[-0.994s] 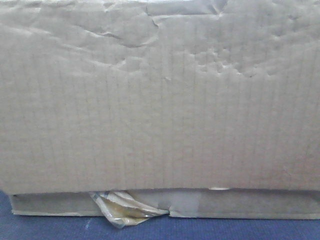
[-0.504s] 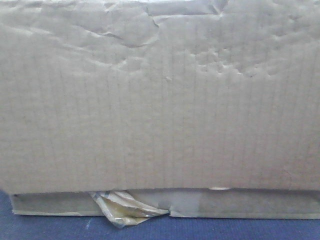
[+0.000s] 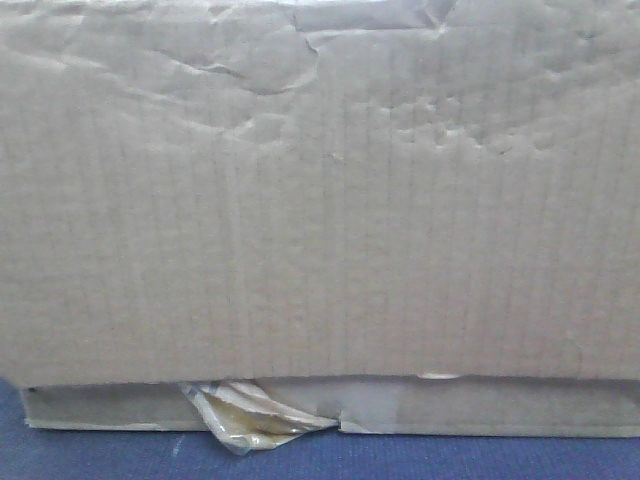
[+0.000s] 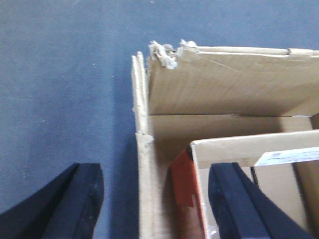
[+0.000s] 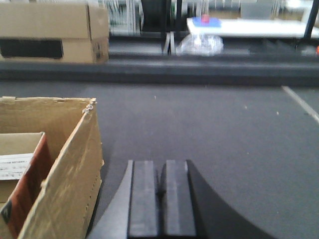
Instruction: Stack two boxes on right shelf middle
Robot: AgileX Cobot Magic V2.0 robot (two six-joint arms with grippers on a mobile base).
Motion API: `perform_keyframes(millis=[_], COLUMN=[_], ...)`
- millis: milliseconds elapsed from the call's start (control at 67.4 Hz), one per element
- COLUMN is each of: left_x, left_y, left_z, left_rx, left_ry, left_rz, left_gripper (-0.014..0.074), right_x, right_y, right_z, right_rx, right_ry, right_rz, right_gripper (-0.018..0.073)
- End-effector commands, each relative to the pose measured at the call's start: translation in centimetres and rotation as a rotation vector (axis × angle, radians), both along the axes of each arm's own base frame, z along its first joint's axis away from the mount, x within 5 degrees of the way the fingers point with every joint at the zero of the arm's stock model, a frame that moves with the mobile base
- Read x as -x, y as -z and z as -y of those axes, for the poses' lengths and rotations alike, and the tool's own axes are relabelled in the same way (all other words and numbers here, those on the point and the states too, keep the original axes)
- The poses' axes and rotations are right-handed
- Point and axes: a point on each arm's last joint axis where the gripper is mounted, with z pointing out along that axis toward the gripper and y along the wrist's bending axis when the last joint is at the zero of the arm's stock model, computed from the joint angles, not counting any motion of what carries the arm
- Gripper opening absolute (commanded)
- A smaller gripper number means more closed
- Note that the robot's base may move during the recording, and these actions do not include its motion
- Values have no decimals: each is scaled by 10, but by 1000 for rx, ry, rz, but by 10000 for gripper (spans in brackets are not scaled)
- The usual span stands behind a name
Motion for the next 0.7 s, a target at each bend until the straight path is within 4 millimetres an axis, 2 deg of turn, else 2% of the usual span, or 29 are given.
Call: perform_keyframes(millis=[0,163,282,475,683], left_x=[1,1,1,1,1], left_y=[-3,-3,-3,-3,-2], left_z=[-2,-2,-2,-2,-2], left_rx=[-2,0,-2,-2,0], left_ry=[9,10,12,12,12], left_rz=[11,10,11,11,10], left_gripper=[358,358,358,358,358], right_x=[-17,-48,-80,-138,-187], right_y=[-18,-26,-24,-39,-39], right_z=[1,2,1,-10,-37], right_rx=[-1,-43,-65,-108,-25], right_ry=[1,-14,-41,-42,38], right_rz=[-34,-50,-278,-498,-721], right_gripper=[-168,-168,-168,-141,-141])
